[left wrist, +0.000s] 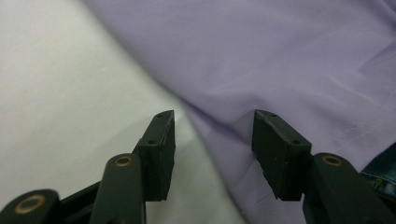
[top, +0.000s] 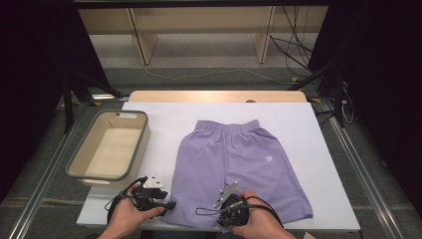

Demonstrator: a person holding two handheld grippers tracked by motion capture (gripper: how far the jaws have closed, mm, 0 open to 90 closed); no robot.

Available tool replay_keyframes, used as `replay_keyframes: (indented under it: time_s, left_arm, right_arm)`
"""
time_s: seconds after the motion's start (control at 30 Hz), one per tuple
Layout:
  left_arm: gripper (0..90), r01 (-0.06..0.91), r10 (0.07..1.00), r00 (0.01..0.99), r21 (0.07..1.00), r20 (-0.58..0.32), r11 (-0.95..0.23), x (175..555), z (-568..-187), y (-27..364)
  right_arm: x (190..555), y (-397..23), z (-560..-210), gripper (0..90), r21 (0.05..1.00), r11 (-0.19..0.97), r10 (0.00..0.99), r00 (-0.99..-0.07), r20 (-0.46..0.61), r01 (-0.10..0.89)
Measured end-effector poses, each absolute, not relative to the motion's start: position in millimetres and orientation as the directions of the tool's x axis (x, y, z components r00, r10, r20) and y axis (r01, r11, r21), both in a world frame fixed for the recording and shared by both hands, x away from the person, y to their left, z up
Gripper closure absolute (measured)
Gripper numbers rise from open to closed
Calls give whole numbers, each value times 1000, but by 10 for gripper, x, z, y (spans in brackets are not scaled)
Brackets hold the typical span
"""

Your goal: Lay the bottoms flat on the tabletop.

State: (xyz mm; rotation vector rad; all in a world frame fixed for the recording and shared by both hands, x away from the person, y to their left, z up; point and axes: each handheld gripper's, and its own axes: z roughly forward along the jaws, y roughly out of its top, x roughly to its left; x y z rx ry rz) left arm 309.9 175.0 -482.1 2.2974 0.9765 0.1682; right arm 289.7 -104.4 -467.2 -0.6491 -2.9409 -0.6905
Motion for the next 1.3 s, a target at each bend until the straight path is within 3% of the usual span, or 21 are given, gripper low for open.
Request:
replay_keyframes:
  time_s: [0.2, 0.43, 0.53, 0.97, 1.3]
  left_arm:
    - [489, 553, 662, 749, 582, -33, -596, 3045, -4835, 1636]
    - [802, 535, 658, 753, 571, 13, -623, 3016, -4810, 1555]
    - [889, 568, 674, 737, 571, -34, -593, 3035, -4803, 1589]
    - [896, 667, 726, 665, 578, -176, -470, 3149, -4646, 1965]
    - [885, 655, 729, 675, 547, -114, -522, 3110, -4609, 2034]
  right_arm:
    - [2893, -1038, -4672, 863, 412, 816, 387, -913, 132, 405]
    - [2891, -1034, -4670, 863, 412, 816, 387, -913, 133, 406]
    - [2886, -1029, -4673, 866, 421, 815, 383, -915, 125, 398]
    - [2869, -963, -4637, 871, 489, 786, 367, -922, 123, 378]
    - [2848, -955, -4643, 837, 471, 797, 345, -925, 161, 379]
